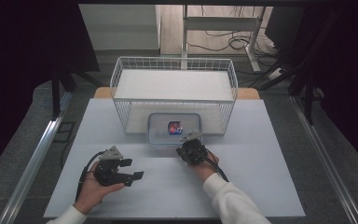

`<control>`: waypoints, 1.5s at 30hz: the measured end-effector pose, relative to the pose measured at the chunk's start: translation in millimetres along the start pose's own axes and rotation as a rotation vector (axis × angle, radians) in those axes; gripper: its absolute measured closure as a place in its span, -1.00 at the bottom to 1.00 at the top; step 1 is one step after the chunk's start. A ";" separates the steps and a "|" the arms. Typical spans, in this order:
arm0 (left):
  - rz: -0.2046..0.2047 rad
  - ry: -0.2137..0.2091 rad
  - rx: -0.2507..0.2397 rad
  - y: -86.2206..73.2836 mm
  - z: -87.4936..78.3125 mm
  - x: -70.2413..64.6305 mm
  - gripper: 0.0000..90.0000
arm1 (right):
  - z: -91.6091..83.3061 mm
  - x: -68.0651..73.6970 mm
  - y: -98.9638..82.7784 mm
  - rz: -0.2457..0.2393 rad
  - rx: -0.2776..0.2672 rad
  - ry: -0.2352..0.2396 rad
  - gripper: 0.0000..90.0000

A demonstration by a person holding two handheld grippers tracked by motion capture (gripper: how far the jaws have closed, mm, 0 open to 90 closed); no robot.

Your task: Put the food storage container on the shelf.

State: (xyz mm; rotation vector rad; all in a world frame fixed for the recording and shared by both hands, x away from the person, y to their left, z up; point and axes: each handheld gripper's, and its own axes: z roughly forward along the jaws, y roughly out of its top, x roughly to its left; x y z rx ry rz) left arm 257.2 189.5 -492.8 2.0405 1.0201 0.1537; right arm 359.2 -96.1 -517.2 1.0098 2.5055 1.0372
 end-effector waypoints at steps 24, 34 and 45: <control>-0.012 0.002 -0.009 -0.4 -1.8 3.3 -0.39 | 19.7 -19.1 33.4 0.141 -0.068 -0.017 0.98; -0.008 0.000 -0.008 0.1 -0.8 4.6 -0.39 | 30.2 -33.6 46.5 0.210 -0.074 -0.038 0.98; -0.008 0.000 -0.008 1.0 0.4 5.0 -0.39 | 33.3 -37.9 50.2 0.224 -0.080 -0.042 0.98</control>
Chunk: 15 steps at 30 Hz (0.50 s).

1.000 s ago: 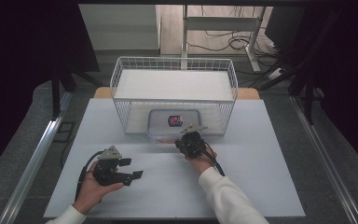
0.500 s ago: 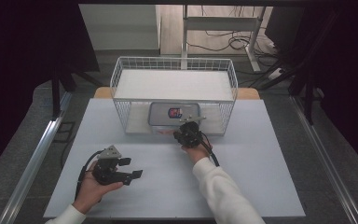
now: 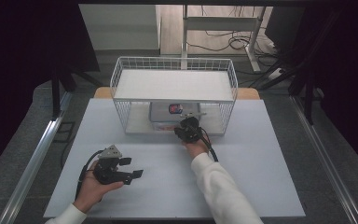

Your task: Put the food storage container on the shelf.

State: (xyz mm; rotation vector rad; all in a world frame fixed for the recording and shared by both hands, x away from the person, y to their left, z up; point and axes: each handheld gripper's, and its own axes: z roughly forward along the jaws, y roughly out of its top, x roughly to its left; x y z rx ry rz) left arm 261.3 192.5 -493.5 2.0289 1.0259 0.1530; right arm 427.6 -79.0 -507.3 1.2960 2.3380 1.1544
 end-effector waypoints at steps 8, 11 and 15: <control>-0.007 0.009 -0.012 -0.7 -2.4 0.8 -0.39 | -21.7 9.6 -7.7 -0.072 -0.010 0.030 0.98; -0.006 0.011 -0.013 -0.8 -2.6 0.6 -0.39 | -33.8 11.4 -11.1 -0.088 -0.009 0.040 0.98; -0.003 0.014 -0.011 -0.8 -2.2 0.4 -0.40 | -69.7 11.0 -23.9 -0.129 -0.009 0.071 0.98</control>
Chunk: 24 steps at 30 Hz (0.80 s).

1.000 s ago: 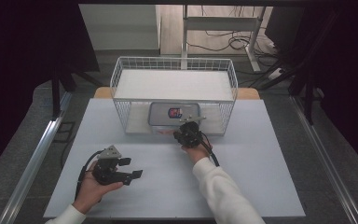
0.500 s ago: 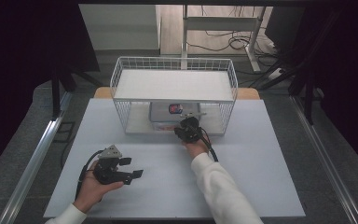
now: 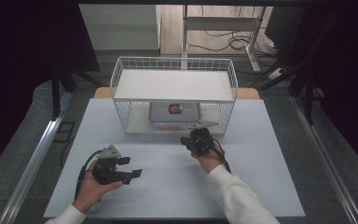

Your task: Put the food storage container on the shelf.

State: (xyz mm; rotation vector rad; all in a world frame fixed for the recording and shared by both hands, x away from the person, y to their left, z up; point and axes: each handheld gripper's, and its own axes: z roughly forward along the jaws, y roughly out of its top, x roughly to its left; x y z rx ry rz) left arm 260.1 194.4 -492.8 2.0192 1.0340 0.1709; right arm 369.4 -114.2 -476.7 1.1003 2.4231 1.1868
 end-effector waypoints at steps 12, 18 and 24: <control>0.009 0.028 0.004 -0.7 1.6 -0.8 -0.40 | -83.5 -2.9 -63.3 -0.058 -0.012 0.063 0.93; 0.012 0.039 0.009 -1.0 2.7 -0.7 -0.42 | -114.6 -20.4 -91.3 0.000 -0.007 0.041 0.82; 0.022 0.046 0.015 -1.2 3.9 -2.4 -0.43 | -125.1 -27.6 -100.5 0.033 0.002 0.015 -0.20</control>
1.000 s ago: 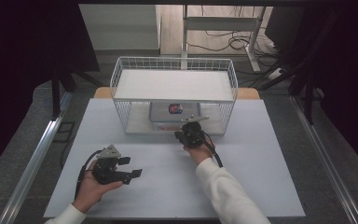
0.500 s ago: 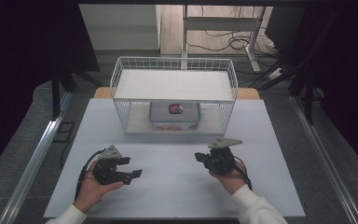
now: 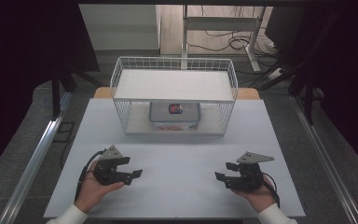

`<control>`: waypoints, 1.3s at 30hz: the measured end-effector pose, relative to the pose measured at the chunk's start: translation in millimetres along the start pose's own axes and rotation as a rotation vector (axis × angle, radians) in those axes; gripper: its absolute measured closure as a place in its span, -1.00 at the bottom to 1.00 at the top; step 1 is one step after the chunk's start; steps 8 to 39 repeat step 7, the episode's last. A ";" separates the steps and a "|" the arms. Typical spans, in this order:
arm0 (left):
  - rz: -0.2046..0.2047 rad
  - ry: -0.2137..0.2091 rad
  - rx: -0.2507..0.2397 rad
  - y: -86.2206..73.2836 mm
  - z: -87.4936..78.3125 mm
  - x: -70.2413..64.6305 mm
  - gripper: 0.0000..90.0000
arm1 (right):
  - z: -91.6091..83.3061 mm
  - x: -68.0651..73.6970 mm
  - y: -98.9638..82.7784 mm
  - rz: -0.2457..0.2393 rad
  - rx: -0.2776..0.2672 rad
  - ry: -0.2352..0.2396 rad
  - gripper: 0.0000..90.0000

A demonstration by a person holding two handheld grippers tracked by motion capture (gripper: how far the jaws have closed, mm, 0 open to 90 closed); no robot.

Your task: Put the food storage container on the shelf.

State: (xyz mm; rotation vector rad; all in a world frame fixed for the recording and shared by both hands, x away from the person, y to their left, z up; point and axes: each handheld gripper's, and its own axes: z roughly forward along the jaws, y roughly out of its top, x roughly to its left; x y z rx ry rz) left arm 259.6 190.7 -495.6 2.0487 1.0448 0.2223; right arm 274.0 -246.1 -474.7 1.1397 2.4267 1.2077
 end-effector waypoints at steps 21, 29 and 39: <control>-0.002 0.001 0.000 0.1 0.3 1.3 -0.43 | 0.4 4.8 3.1 -0.041 -0.022 0.013 -0.42; -0.002 0.001 0.000 0.1 0.3 1.3 -0.43 | 0.4 4.8 3.1 -0.041 -0.022 0.013 -0.42; -0.002 0.001 0.000 0.1 0.3 1.3 -0.43 | 0.4 4.8 3.1 -0.041 -0.022 0.013 -0.42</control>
